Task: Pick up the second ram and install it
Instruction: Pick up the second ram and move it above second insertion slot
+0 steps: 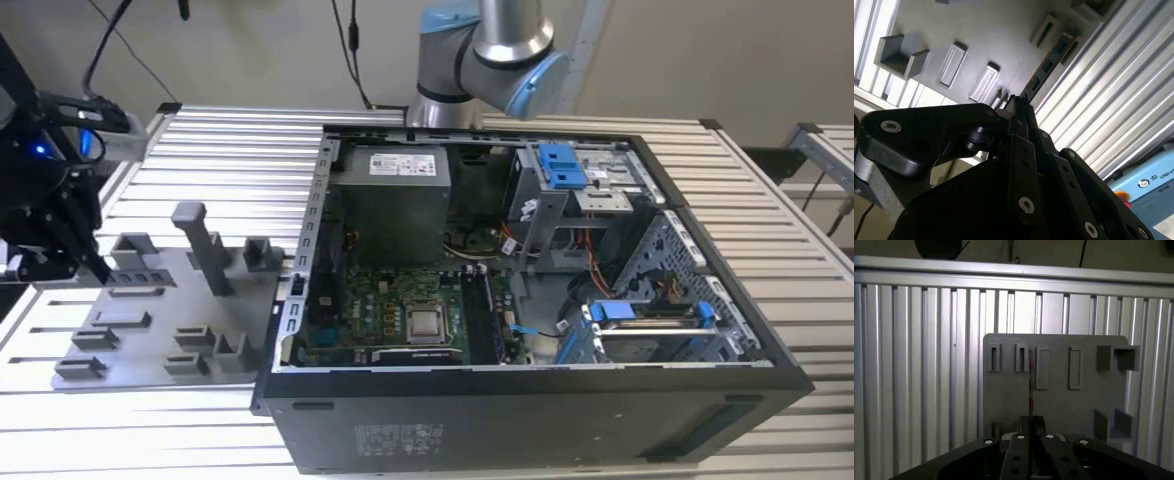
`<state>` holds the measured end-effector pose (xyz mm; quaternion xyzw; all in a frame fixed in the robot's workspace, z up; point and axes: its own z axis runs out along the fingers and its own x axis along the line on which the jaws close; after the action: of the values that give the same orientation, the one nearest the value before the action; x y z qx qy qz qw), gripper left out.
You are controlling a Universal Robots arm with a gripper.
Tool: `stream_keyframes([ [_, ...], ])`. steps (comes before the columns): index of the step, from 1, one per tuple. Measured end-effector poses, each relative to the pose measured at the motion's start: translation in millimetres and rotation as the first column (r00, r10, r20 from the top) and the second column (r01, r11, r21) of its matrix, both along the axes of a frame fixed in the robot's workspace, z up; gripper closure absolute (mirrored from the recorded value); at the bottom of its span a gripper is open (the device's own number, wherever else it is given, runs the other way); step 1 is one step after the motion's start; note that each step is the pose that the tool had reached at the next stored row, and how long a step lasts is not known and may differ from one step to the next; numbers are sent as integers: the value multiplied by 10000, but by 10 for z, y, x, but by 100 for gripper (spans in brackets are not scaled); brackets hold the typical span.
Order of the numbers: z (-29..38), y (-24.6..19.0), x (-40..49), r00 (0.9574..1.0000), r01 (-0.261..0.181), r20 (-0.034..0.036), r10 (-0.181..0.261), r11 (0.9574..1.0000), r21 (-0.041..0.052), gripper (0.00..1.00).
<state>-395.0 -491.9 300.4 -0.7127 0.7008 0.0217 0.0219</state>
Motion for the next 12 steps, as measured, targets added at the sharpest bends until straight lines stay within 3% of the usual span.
stream_keyframes([
  [12,118,0,0,10000,0,-1,0,10000,0,86],
])
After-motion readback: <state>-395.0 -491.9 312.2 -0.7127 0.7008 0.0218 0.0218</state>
